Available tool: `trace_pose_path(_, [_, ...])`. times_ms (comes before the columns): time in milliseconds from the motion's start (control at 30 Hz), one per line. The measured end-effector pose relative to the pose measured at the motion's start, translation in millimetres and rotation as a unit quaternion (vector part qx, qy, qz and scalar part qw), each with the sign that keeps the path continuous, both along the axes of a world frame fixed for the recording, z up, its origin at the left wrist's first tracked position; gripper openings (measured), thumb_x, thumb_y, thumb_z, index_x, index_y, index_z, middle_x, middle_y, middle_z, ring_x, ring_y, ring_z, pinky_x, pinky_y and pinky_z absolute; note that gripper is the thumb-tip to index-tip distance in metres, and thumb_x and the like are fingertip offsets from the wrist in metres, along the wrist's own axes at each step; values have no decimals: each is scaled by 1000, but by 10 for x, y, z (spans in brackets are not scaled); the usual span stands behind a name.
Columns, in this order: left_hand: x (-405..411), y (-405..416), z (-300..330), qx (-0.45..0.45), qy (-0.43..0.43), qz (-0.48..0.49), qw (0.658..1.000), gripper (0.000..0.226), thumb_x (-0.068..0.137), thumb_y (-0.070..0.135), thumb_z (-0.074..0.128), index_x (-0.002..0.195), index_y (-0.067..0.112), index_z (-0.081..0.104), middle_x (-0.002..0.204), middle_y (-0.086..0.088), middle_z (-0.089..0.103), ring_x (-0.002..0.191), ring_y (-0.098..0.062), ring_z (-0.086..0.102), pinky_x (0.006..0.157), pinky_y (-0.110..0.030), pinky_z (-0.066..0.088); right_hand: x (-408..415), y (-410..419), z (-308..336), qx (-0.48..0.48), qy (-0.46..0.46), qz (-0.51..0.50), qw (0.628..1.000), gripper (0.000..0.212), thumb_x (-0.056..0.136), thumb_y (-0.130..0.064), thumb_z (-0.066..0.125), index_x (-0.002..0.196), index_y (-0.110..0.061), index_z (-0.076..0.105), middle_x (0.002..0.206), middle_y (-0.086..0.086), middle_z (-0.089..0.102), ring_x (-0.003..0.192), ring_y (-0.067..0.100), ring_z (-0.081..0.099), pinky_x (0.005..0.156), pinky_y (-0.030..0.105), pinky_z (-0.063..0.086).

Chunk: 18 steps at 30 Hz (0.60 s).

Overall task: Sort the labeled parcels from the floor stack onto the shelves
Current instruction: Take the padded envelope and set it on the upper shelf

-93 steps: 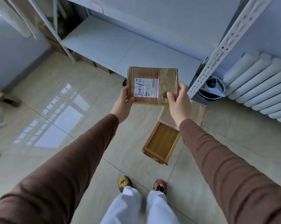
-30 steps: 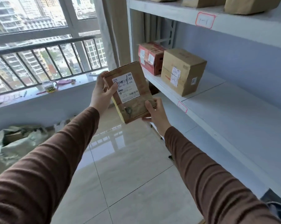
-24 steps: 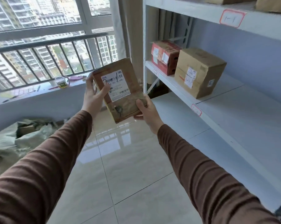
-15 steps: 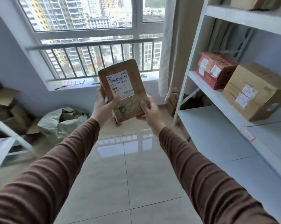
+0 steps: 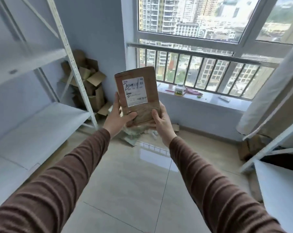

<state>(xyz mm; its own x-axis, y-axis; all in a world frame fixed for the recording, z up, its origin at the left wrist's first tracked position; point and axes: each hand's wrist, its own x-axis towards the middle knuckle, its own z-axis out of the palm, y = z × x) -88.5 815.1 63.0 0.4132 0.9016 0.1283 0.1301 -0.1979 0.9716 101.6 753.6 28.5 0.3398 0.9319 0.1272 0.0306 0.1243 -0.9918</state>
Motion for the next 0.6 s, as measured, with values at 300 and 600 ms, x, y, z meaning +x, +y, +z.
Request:
trace_pose_path(300, [-1086,434,133,30,25,183,982,108,87,18,81,161,45,7,148,14,53,137,-12,51,118,-42,40,-1007,1092,128,21,-75,135,988,61,95,-56,56,148,-30,44,142,-5,61,133,13,56,117,46,42])
trace_pose_path(600, [-2694,430,608,90,14,336,937,81,89,13,78,148,25,22,150,3,49,137,-9,48,103,-10,41,-2789,1581,674,102,-63,240,963,57,98,-56,56,147,-29,43,143,-3,58,135,15,53,115,49,43])
